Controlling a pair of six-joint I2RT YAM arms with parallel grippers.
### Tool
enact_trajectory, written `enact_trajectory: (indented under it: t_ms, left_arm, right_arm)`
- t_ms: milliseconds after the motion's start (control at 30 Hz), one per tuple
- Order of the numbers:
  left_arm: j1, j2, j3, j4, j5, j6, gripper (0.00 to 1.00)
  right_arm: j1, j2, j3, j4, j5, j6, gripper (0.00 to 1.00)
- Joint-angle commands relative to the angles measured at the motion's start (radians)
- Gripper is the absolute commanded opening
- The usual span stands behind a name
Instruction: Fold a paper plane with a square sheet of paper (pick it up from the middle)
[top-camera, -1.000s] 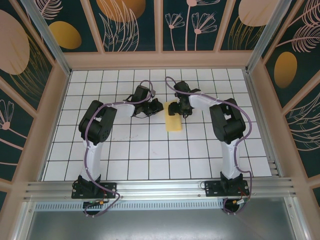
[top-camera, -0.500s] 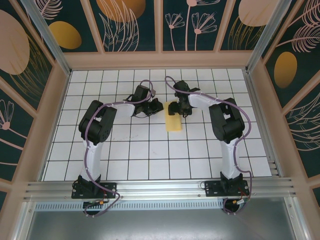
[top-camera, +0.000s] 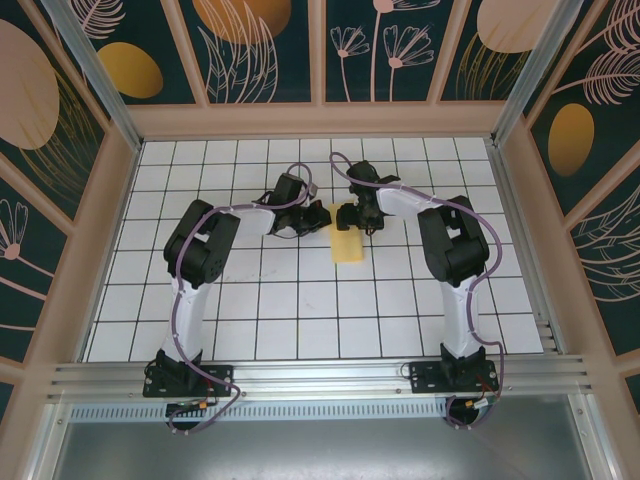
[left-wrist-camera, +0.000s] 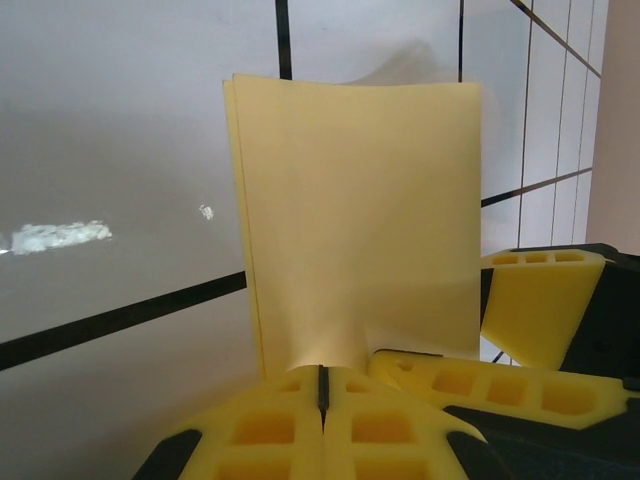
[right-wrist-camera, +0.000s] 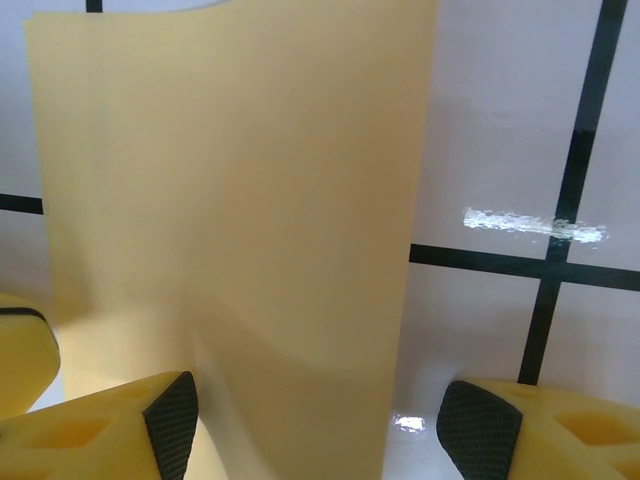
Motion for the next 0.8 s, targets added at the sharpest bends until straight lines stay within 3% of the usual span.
enact_trajectory:
  t_ms: [0, 767]
  left_arm:
    - [-0.005, 0.023, 0.028, -0.006, 0.019, -0.001, 0.04]
    - [-0.010, 0.015, 0.045, -0.035, -0.002, 0.019, 0.04]
  right_arm:
    - [-0.006, 0.219, -0.089, 0.011, -0.028, 0.005, 0.73]
    - [-0.001, 0.208, -0.122, 0.045, -0.046, -0.046, 0.73]
